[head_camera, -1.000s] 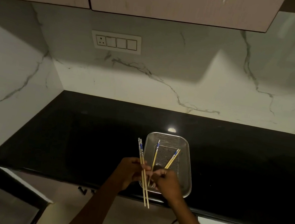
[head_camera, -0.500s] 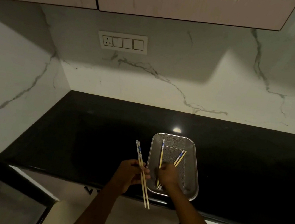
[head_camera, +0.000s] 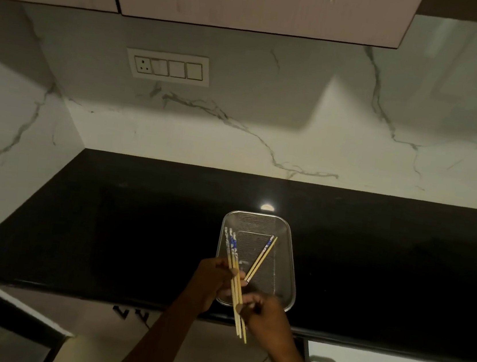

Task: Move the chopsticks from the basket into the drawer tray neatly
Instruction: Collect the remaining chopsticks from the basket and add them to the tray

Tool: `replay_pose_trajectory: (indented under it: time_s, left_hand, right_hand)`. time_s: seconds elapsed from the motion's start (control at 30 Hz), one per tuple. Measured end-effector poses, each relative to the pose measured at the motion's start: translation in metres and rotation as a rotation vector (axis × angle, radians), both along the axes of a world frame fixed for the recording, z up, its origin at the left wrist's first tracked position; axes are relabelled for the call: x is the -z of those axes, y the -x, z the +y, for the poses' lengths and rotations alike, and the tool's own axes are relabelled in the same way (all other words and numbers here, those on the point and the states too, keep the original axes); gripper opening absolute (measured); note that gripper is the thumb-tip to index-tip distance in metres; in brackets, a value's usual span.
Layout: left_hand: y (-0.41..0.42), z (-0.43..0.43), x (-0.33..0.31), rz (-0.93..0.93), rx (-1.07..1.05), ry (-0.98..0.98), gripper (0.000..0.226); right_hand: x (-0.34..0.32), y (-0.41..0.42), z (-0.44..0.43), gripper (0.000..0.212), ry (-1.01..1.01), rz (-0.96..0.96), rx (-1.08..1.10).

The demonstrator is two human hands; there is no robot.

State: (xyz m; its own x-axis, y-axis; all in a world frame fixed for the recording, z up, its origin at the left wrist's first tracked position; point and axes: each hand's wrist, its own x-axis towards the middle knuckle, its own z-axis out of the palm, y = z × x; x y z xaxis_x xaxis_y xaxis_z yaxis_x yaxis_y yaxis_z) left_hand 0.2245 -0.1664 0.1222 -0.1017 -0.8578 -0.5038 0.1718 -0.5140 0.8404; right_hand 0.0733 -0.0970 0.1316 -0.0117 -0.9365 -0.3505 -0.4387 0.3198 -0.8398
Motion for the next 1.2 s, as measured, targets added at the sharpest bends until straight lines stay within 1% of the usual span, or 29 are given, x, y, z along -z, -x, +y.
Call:
replay_pose_trajectory:
  time_s: [0.13,0.3,0.4,0.47,0.53,0.63,0.77,0.8,0.97,1.13,1.2]
  left_hand:
    - [0.014,0.008,0.003,-0.001,0.054,-0.017,0.014]
    - [0.026,0.019,0.007,0.007,0.072,-0.056,0.016]
    - [0.03,0.025,0.007,0.018,0.061,-0.054,0.018]
    - [0.029,0.028,0.007,0.017,0.039,-0.027,0.021]
    - [0.026,0.031,0.008,-0.02,0.022,-0.014,0.023]
    - [0.018,0.034,0.012,-0.036,0.009,-0.013,0.018]
    - [0.008,0.037,0.015,-0.052,0.008,0.004,0.014]
    - [0.006,0.037,0.016,-0.054,0.003,0.007,0.014]
    - [-0.005,0.036,0.016,-0.06,-0.024,0.029,0.015]
    - [-0.013,0.033,0.018,-0.055,-0.036,0.025,0.014]
    - [-0.013,0.032,0.019,-0.048,-0.032,0.019,0.014]
  right_hand:
    - [0.001,0.012,0.012,0.011,0.015,0.028,0.011]
    - [0.007,0.025,0.025,0.011,0.0,0.043,0.029]
    - [0.01,0.031,0.026,0.008,0.005,0.026,0.034]
    - [0.009,0.034,0.022,0.013,0.026,0.012,0.036]
    - [0.006,0.036,0.012,0.016,0.036,0.0,0.074]
    - [0.005,0.03,-0.016,0.015,0.026,0.018,0.082]
    - [0.015,0.01,-0.063,0.015,-0.081,0.161,0.098]
    - [0.02,0.006,-0.071,0.015,-0.111,0.164,0.111]
    - [0.041,-0.007,-0.087,0.019,-0.227,0.069,0.222]
    - [0.042,-0.006,-0.094,0.015,-0.351,-0.078,0.307]
    - [0.04,-0.003,-0.094,0.02,-0.375,-0.154,0.341]
